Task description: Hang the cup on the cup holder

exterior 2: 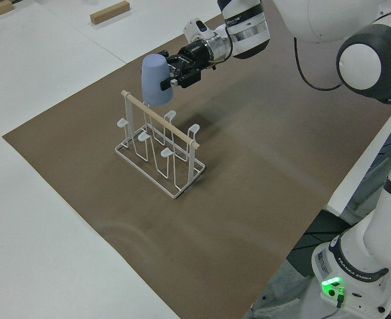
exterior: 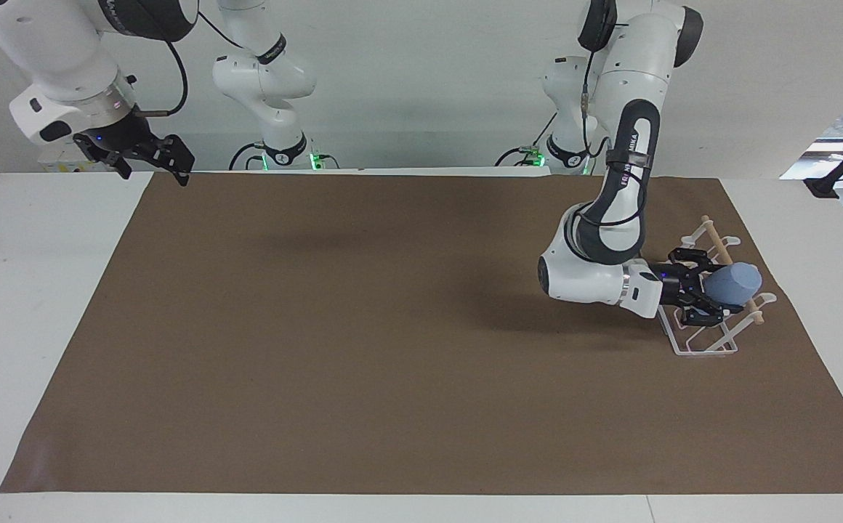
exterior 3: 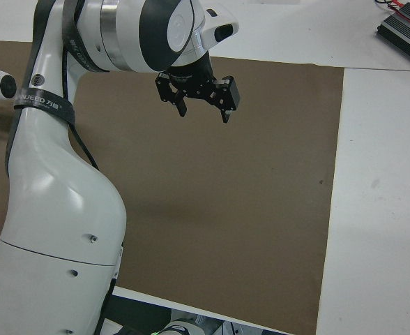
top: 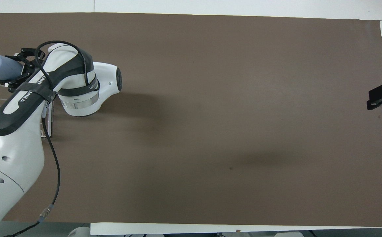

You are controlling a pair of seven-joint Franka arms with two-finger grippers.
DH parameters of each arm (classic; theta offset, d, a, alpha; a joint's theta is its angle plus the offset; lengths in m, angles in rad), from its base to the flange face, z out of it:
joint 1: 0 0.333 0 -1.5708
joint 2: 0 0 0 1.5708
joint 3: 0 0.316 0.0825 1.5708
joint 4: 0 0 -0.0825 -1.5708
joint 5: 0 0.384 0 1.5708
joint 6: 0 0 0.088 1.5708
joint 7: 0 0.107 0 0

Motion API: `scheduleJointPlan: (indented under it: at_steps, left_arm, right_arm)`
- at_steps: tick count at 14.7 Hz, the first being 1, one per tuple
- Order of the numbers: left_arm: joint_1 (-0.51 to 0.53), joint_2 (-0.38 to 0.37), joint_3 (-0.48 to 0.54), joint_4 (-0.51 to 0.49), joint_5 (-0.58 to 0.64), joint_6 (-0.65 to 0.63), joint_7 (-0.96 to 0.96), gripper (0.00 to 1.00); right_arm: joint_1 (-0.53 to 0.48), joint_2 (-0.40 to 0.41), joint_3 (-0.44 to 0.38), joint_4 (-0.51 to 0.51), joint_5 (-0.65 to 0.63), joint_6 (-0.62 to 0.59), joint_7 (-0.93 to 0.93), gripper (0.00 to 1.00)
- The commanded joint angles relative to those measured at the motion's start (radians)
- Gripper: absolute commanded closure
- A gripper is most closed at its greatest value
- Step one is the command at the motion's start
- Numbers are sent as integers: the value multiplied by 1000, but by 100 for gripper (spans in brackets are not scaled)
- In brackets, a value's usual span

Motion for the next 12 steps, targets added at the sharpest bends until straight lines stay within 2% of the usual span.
scheduleJointPlan:
  at_steps: [1, 2, 3, 4, 5, 6, 7, 10, 12]
  left_arm:
    - [12, 1, -6, -11, 9, 29, -18, 99]
    - [12, 0, -8, -19, 9, 33, -18, 98]
    - [12, 0, -9, -21, 7, 36, -18, 89]
    - [12, 0, -11, -19, 4, 43, -16, 73]
    - [12, 0, -11, -16, -6, 52, -15, 41]
    - [14, 3, -11, -8, -19, 58, -15, 18]
    - [14, 9, -11, 8, -36, 67, -15, 0]
    - [11, 7, -12, 25, -46, 72, -8, 0]
    - [-3, -7, -12, 64, -120, 67, -4, 0]
  right_arm:
    - [-6, -22, 0, -26, 19, 2, -18, 1]
    - [-6, -22, 0, -26, 19, 2, -18, 1]
    - [-6, -22, 0, -26, 19, 2, -16, 1]
    - [-6, -22, 0, -26, 19, 2, -18, 1]
    - [-6, -22, 0, -26, 19, 2, -18, 1]
    - [-6, -22, 0, -24, 19, 2, -18, 1]
    - [-6, -22, 1, -26, 19, 2, -18, 1]
    - [-6, -22, 0, -26, 19, 2, -18, 1]
    - [-6, -22, 0, -26, 19, 2, -18, 1]
